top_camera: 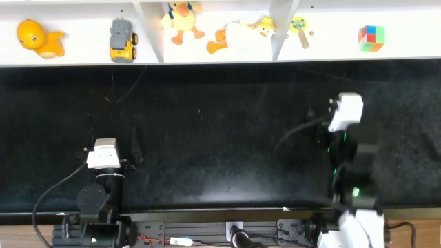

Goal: Store Toys

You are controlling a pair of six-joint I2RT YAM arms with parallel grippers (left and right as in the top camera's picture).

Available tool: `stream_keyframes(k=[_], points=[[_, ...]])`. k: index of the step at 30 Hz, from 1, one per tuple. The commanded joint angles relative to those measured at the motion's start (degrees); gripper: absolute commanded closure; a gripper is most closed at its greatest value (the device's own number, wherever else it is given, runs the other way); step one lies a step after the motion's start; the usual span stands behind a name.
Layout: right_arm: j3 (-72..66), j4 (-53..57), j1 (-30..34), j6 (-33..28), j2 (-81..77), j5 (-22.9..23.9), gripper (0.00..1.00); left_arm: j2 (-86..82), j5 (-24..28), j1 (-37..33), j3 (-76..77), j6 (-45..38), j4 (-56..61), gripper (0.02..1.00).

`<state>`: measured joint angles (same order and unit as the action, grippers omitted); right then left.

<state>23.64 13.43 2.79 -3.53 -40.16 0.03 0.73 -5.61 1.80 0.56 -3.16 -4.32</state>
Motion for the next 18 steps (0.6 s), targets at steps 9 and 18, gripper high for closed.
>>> stream_keyframes(k=[9, 18], points=[[-22.8, -13.4, -6.6, 3.1, 26.9, -1.9, 0.005, -0.6, 0.0, 0.2, -0.1, 0.2, -0.1, 0.02], [-23.4, -11.1, -6.3, 0.2, 39.5, -0.1, 0.005, -0.6, 0.0, 0.2, -0.1, 0.2, -0.1, 0.02]])
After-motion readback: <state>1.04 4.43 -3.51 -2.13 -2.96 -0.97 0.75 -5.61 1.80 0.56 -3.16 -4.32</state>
